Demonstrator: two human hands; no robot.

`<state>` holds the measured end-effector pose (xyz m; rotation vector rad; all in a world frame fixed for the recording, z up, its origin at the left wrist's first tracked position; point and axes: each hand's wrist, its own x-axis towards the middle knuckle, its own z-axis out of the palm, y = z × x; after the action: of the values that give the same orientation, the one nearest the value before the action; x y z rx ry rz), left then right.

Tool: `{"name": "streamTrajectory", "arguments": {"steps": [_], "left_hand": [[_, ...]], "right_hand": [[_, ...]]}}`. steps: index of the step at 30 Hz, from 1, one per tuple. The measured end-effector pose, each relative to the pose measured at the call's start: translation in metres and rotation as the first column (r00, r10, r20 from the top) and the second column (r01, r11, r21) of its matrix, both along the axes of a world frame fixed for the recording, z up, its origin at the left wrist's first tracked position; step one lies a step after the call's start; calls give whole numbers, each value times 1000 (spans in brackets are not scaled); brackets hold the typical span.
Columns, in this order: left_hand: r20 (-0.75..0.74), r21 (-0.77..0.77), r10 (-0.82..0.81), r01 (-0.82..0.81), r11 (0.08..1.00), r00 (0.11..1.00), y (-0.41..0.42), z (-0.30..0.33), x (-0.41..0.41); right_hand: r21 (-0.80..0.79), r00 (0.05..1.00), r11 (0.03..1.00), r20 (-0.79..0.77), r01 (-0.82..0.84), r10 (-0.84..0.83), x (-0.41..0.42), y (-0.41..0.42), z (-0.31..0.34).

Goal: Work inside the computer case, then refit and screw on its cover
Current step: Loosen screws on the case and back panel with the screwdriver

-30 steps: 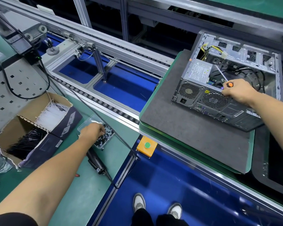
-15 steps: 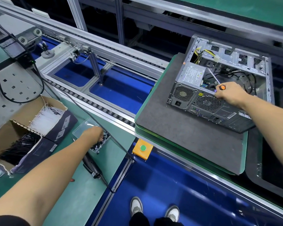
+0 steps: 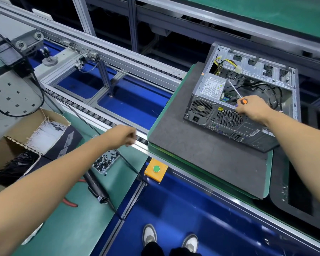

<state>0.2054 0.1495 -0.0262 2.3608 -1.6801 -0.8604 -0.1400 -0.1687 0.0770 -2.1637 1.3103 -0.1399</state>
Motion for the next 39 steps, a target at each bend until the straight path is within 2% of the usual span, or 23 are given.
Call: {"name": "streamTrajectory", "arguments": {"steps": [3, 7, 10, 13, 19, 21, 26, 30, 34, 37, 39], "left_hand": [[-183, -151, -109, 82, 985, 977, -43, 15, -52], [-204, -197, -159, 118, 973, 966, -86, 6, -99], [-238, -156, -99, 63, 986, 966, -107, -5, -116], [-191, -130, -89, 65, 989, 978, -120, -16, -123], [54, -137, -323, 328, 935, 945, -127, -26, -124], [66, -107, -345, 351, 930, 936, -129, -27, -122], [-43, -55, -274, 272, 961, 961, -130, -28, -111], [-208, -114, -179, 158, 981, 962, -112, -30, -87], [-283, -216, -96, 34, 976, 954, -86, -32, -59], [-99, -337, -98, 59, 940, 990, -53, -32, -27], [29, -397, -33, 41, 917, 999, -24, -32, -3]], "right_hand": [[-3, 1000, 1000, 1, -6, 6, -1, 0, 2], [-7, 1000, 1000, 1, -25, 25, -1, 1, 3], [-3, 999, 999, 14, -44, 44, -2, 0, 3], [12, 999, 999, 33, -37, 36, -3, -1, 2], [62, 998, 998, 67, -14, 10, -5, -7, -1], [97, 996, 995, 91, 4, -13, -6, -8, -1], [117, 991, 992, 121, 46, -61, -6, -9, -3], [114, 992, 992, 102, 55, -67, -5, -7, -3], [113, 990, 992, 122, 50, -64, -5, -8, -4], [118, 992, 992, 110, 43, -57, -4, -8, -4], [112, 993, 993, 101, 46, -57, -5, -10, -5]]}}
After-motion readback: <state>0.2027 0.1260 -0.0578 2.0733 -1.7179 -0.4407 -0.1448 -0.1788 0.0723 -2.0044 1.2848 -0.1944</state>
